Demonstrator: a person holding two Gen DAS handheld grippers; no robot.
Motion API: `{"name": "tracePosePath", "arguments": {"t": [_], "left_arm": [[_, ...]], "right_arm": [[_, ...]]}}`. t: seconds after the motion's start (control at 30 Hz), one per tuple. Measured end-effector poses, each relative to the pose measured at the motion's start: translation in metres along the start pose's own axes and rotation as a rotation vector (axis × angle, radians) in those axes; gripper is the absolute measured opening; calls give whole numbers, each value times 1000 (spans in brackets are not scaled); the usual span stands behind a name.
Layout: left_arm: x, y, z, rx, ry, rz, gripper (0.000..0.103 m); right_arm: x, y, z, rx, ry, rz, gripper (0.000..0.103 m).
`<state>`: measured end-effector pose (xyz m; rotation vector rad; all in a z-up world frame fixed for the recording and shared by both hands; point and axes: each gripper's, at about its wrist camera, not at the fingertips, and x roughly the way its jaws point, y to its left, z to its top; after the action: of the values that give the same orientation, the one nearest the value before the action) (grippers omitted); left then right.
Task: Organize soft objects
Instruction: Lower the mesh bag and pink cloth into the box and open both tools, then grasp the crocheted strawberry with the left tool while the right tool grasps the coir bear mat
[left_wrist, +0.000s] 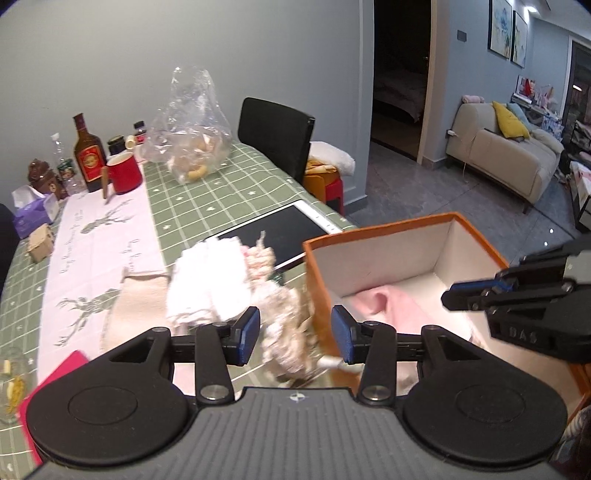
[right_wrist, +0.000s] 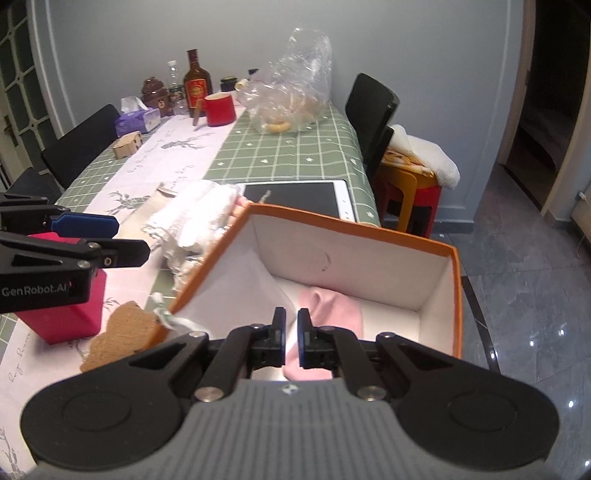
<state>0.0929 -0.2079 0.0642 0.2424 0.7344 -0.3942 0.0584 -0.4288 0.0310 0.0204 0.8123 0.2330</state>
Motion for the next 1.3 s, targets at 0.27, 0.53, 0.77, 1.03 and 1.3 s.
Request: {"name": "tracePosePath", "arguments": {"t": [0.27,0.53,0.77,1.03,1.3], "left_arm": [[-17,28,-37,0,19,9,56],[-30,49,-88,-27,52,-5,67],[-29,40,-127,2,60,-65,75],[-10,36,-161,12,80,-101,76],[-1,31,-185,56,115,-83,70]], "right_arm": [[-13,46,2,-86,-23,43,5],[-11,94,-5,-175,-7,68,5],[-7,130,-11,-227,15,80,5],[5,155,-21,-278,55,51,8],[20,169,-23,-269,99,42,22]]}}
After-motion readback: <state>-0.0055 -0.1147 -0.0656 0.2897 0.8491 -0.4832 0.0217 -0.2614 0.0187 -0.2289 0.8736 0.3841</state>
